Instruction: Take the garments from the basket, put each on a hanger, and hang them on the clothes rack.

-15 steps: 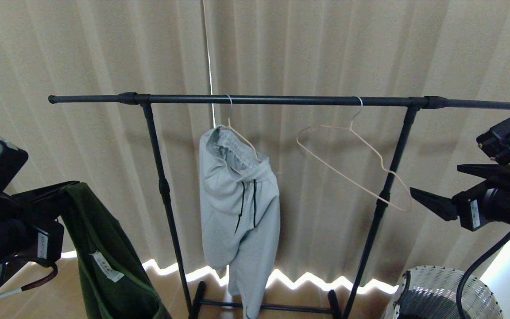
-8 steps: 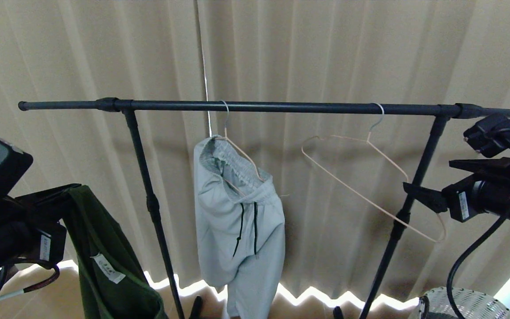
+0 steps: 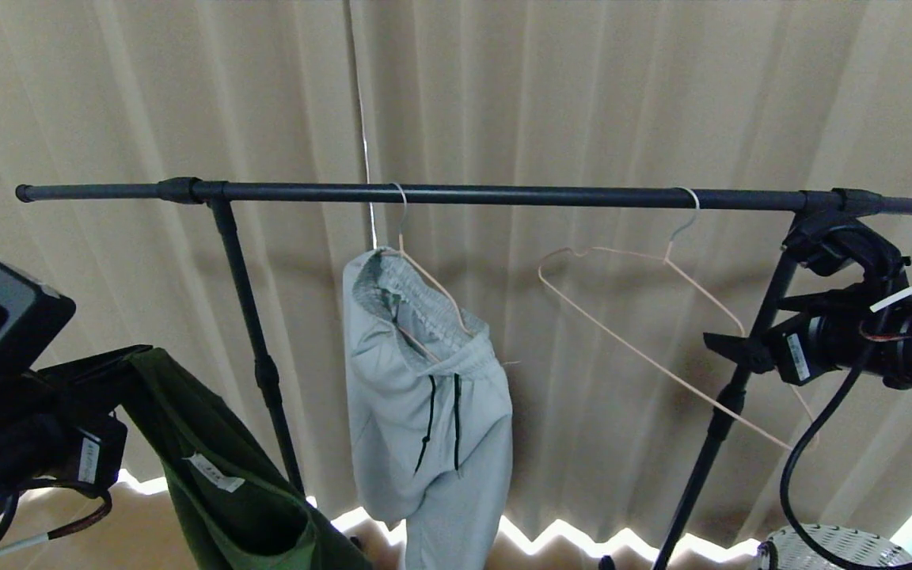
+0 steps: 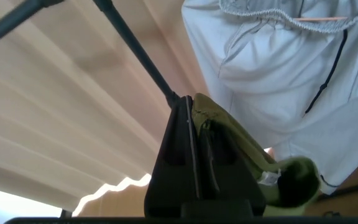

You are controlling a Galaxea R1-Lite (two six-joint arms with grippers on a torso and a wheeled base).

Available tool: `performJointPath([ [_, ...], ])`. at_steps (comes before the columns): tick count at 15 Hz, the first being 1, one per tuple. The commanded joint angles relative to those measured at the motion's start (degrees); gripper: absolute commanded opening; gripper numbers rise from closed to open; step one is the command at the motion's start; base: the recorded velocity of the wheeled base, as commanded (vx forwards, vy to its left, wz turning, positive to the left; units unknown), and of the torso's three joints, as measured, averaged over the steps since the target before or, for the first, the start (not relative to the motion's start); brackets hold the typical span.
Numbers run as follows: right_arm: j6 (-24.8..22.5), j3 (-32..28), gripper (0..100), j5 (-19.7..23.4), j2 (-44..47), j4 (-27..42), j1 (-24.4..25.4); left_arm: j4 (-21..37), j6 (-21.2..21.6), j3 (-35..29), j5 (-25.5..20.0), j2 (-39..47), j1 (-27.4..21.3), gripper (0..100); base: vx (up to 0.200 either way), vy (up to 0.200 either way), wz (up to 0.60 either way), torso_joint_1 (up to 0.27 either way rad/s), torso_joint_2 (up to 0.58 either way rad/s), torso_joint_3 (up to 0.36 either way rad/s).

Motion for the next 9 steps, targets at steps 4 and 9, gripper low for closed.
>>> performJointPath([
  [4, 3.8, -2.1, 100, 2.4, 4.0, 2.9, 0.1, 0.0, 0.1, 0.6, 0.0, 0.1, -0.4, 0, 0.000, 0.000, 0.00, 0.000, 0.00, 0.000],
  [9, 5.9, -2.4, 100, 3.4, 5.8, 3.0, 0.2, 0.0, 0.1, 0.9, -0.1, 0.1, -0.5, 0, 0.000, 0.000, 0.00, 0.000, 0.00, 0.000],
])
